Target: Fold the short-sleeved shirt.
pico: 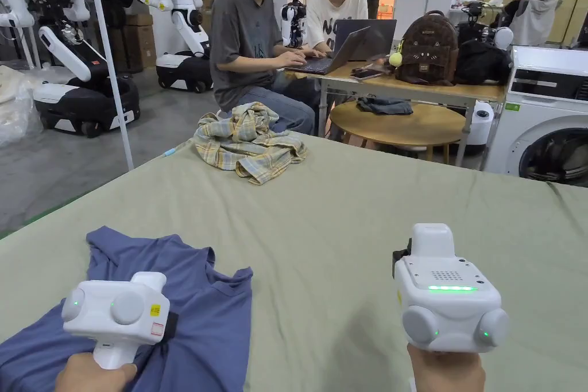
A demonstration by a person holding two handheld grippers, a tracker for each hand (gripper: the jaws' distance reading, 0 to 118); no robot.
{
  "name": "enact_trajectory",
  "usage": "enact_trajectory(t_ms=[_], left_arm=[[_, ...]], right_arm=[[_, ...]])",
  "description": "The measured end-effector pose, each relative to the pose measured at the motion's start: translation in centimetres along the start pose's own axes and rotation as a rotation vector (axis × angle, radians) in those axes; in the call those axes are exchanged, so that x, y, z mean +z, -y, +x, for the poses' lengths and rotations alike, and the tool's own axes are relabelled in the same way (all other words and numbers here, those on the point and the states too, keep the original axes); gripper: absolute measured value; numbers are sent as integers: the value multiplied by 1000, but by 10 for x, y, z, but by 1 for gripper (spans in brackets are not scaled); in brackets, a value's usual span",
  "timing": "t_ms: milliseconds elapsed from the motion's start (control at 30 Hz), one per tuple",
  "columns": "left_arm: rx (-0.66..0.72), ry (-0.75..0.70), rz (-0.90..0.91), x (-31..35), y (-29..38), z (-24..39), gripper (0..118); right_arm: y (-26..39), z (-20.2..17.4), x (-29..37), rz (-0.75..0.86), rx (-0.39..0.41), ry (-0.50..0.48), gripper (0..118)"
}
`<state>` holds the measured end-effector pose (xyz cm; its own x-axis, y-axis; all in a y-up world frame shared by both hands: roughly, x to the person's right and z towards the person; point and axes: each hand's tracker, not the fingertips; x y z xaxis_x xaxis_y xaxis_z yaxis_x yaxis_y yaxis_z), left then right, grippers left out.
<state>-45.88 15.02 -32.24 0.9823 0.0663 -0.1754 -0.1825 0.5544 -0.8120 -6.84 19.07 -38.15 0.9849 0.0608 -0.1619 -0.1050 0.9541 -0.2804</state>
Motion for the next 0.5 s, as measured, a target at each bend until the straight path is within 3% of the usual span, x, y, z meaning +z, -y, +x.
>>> enact_trajectory(t_ms=[233,500], left_arm=[[34,80,226,65,-32,16,0],[-97,220,408,132,-77,93,0]], right_arm=[[-6,18,13,27,-22,27,0],[-17,65,34,68,-40,98,0]])
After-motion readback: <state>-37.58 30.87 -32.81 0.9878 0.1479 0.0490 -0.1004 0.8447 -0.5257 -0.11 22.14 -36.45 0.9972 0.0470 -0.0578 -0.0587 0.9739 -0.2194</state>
